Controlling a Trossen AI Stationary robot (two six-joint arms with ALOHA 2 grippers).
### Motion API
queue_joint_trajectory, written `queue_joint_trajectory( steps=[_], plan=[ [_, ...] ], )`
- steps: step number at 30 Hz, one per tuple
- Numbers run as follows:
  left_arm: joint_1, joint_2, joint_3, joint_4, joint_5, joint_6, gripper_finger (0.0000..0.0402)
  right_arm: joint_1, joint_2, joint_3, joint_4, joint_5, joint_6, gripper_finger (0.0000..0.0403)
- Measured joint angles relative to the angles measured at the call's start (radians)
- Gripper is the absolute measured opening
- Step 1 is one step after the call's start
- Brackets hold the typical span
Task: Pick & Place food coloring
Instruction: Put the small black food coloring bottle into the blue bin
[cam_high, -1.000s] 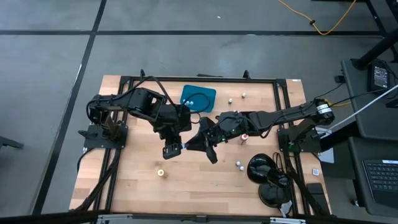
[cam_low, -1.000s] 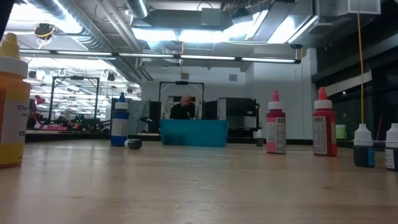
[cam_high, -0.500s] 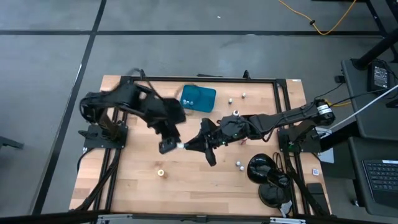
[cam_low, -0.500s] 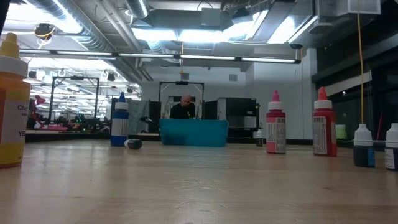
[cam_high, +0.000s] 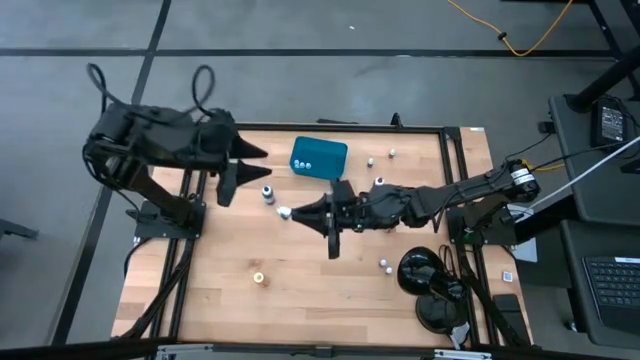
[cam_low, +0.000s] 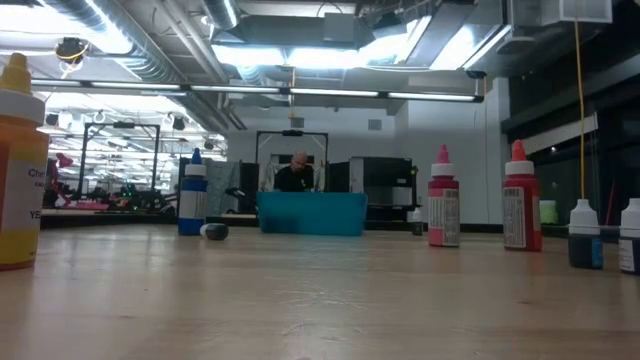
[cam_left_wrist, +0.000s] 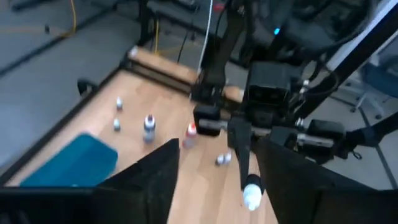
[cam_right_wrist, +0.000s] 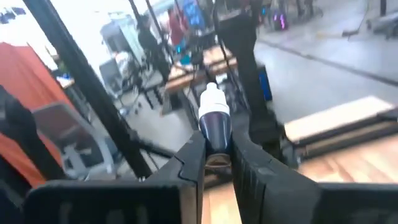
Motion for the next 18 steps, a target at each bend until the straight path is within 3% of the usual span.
queue_joint_trajectory(
  steps=[5, 10, 18],
  plan=[
    [0.001, -0.004, 0.000, 0.028, 0.046, 0.126, 0.0239, 0.000, -0.004, 0.009, 0.064, 0.050, -0.035, 0.0059],
    [0.017, 0.009, 0.000, 0.027, 0.187, 0.228, 0.0238, 0.000, -0.005, 0.102, -0.022, 0.096, -0.084, 0.0059],
    [0.054, 0.035, 0.000, 0.023, 0.254, 0.286, 0.0235, 0.000, -0.005, 0.192, -0.143, 0.152, -0.134, 0.0059]
  ],
)
